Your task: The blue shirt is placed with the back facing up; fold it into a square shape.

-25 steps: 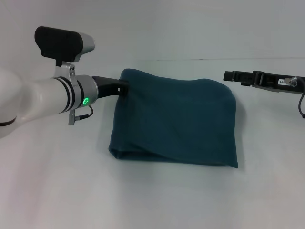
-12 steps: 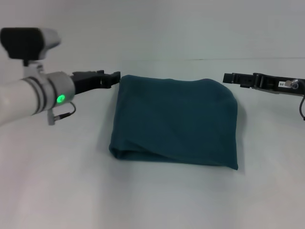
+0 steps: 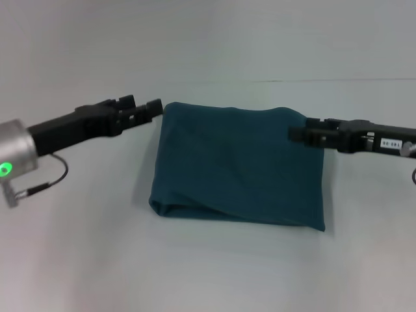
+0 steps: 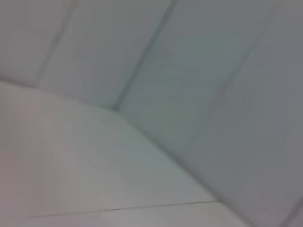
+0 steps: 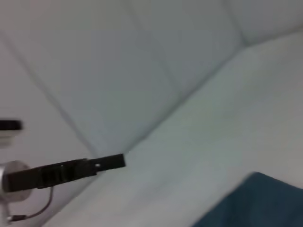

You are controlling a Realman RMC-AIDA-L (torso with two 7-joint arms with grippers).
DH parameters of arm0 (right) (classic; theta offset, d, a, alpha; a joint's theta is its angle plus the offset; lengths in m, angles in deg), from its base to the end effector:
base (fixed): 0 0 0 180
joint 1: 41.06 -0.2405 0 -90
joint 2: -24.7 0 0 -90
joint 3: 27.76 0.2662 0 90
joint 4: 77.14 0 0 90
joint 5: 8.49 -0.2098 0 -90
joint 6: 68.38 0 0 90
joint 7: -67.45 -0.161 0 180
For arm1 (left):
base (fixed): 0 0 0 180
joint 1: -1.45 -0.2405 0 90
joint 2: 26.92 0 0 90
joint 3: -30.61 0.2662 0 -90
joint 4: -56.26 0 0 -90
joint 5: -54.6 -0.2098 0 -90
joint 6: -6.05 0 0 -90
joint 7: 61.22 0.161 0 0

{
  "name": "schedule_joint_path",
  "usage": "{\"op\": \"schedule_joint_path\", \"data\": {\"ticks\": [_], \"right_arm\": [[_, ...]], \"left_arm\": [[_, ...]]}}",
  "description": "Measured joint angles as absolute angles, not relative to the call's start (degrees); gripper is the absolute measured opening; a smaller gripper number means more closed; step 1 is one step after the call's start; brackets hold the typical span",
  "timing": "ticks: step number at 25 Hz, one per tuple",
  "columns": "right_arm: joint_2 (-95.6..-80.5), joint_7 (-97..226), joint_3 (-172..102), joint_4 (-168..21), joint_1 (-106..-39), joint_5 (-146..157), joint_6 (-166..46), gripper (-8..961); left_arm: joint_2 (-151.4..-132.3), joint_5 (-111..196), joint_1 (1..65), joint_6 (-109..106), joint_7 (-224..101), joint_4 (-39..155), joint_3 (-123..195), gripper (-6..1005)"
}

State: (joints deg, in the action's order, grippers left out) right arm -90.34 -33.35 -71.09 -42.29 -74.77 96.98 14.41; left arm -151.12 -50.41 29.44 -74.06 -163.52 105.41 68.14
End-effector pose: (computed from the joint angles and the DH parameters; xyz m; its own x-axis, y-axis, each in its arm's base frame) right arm 0.2499 0.3809 0.0055 0.5607 -0.5680 -0.6025 -0.7209 -0.6928 -0.0178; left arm -0.2437 0.3725 0.0091 0.4889 0.4753 0.7315 0.7630 -0.6395 -0.0945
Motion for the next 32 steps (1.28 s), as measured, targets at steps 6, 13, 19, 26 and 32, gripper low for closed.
{"op": "schedule_joint_path", "data": {"ticks": [6,13,19,26,32], "right_arm": [[-92.65,-21.4,-71.9,-42.1,-73.9,96.9,20.4,865],[-92.36,-20.4,-75.6,-41.3,-74.3,98.6,25.1,859],[-91.85,-20.8,-77.1,-40.3,-74.2,101.0,27.1,857],[-92.22,-20.5,-77.0,-40.1,-73.9,103.1,26.8,857],[-92.08,-20.6,-76.8,-40.1,-73.8,103.1,26.7,856]], "left_arm": [[-151.11,-50.2,25.3,-86.5,-155.4,104.7,62.1,854],[-151.01,-52.6,23.4,-94.9,-148.3,104.5,61.0,885],[-151.01,-58.8,23.9,-96.1,-147.4,104.7,62.0,881],[-150.95,-59.8,24.4,-96.9,-147.4,104.7,63.4,880],[-150.93,-60.5,25.1,-96.7,-147.5,104.4,64.4,880]]}}
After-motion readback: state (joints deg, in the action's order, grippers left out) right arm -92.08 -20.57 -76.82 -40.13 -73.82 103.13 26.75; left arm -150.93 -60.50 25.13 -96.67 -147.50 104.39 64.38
